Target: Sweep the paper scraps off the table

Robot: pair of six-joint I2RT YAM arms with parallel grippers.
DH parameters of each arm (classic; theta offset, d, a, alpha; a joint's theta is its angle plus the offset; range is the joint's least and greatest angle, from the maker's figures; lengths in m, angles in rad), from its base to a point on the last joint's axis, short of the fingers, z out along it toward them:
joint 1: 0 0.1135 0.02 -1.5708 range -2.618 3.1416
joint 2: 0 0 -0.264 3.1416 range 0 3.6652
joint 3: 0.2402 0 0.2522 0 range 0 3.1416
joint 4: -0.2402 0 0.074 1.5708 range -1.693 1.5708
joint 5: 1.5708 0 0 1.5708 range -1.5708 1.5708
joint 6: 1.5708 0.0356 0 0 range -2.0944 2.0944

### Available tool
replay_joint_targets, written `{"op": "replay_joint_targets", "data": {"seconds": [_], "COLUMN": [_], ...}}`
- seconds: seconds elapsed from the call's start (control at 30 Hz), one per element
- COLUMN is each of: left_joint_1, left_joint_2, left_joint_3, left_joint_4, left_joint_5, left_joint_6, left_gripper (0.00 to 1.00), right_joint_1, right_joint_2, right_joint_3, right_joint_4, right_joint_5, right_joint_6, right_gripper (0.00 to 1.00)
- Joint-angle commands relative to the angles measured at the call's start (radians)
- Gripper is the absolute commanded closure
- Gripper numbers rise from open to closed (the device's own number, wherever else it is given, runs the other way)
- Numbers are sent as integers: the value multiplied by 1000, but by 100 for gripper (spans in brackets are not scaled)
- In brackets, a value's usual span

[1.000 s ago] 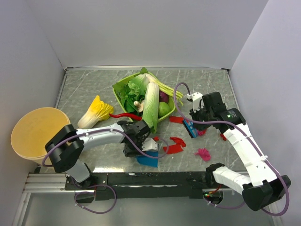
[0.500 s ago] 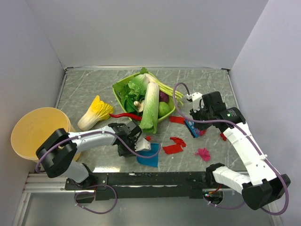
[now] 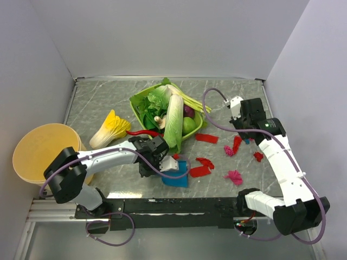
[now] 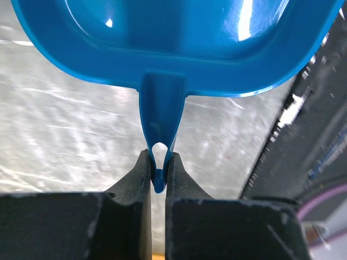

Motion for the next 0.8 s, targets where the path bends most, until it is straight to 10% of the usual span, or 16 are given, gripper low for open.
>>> {"op": "replay_joint_targets", "data": {"seconds": [0.0, 0.77], "left_joint_1": [-21, -70], "left_joint_2": [39, 173], "left_joint_3": [58, 176], "left_joint_4": [-136, -76], "left_joint_5": [-26, -92], "left_joint_6": [-14, -109], "left_gripper": [99, 99], "right_joint_1": [-57, -40], "right_joint_2": [-23, 187], "right_joint_3": [-78, -188], "right_joint_4": [149, 235], "right_joint_5": [53, -73], "right_joint_6": [-97, 11], "right_gripper": [100, 100]}}
